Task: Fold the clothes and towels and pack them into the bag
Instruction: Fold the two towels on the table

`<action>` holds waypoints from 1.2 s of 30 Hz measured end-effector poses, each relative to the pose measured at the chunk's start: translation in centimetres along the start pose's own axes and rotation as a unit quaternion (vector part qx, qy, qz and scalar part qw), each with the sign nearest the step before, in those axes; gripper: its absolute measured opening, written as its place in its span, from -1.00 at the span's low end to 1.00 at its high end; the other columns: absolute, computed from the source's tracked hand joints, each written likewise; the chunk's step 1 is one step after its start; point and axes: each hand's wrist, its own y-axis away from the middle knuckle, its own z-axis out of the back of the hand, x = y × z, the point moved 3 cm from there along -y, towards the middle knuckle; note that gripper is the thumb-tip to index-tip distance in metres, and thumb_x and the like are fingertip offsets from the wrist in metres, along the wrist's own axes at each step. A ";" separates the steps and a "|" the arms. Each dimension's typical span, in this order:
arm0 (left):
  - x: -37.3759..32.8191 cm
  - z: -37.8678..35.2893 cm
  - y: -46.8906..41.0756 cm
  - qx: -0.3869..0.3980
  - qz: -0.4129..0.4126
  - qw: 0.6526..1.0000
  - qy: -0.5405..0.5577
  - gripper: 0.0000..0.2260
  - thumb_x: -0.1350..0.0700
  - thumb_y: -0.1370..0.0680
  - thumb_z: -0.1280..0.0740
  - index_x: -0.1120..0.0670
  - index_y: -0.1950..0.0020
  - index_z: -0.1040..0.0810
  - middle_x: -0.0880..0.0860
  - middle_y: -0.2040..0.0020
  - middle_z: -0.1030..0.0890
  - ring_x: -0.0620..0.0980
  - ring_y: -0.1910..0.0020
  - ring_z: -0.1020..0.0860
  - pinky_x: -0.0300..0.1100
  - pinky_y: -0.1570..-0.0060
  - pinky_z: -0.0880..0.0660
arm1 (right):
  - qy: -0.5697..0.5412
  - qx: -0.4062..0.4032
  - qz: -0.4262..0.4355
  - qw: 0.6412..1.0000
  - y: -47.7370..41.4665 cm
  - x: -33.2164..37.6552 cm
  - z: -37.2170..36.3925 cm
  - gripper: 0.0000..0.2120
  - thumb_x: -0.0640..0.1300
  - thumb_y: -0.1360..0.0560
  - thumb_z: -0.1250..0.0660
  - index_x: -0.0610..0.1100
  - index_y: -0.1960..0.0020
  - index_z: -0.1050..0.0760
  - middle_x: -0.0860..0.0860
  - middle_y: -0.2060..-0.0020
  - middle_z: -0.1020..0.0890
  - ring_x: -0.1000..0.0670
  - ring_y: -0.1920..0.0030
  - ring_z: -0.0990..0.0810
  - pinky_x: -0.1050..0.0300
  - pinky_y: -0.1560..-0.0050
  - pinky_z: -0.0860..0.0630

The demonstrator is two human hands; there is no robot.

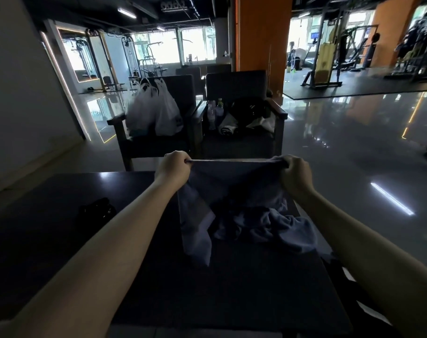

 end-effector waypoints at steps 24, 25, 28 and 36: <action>-6.4 4.3 6.7 0.031 0.050 0.990 0.127 -0.78 0.22 -0.49 -0.24 0.12 0.00 -0.67 0.11 -0.05 -0.65 0.05 -0.03 -0.57 -0.24 0.11 -0.41 | 0.104 0.211 0.020 0.972 7.6 5.1 4.3 -0.70 -0.32 -0.38 -0.26 -0.17 -0.05 -0.61 -0.11 -0.01 -0.65 -0.11 -0.04 -0.59 0.08 -0.04 -0.53; -6.8 3.5 6.8 0.052 0.060 0.987 0.139 -0.78 0.23 -0.50 -0.24 0.12 0.00 -0.67 0.10 -0.05 -0.64 0.04 -0.01 -0.57 -0.23 0.11 -0.43 | 0.085 0.219 0.028 0.972 8.2 5.2 3.7 -0.72 -0.31 -0.38 -0.27 -0.16 -0.05 -0.61 -0.09 0.02 -0.65 -0.08 -0.02 -0.60 0.10 -0.02 -0.53; -7.3 1.3 6.6 0.085 0.093 0.977 0.172 -0.79 0.24 -0.50 -0.24 0.14 0.00 -0.66 0.12 -0.04 -0.62 0.06 -0.02 -0.58 -0.18 0.02 -0.52 | 0.006 0.202 0.031 0.979 9.7 5.8 2.5 -0.91 -0.24 -0.41 -0.34 -0.09 0.12 -0.59 0.00 0.20 -0.62 -0.01 0.15 -0.59 0.09 0.12 -0.51; -7.3 -1.1 5.9 0.103 0.129 0.962 0.218 -0.83 0.22 -0.52 -0.26 0.17 0.02 -0.64 0.11 0.02 -0.63 0.02 0.03 -0.57 -0.16 0.03 -0.51 | -0.049 0.267 -0.025 0.962 11.9 5.4 0.1 -0.81 -0.22 -0.44 -0.34 -0.08 0.34 -0.50 0.08 0.44 -0.47 0.14 0.39 -0.41 0.20 0.31 -0.36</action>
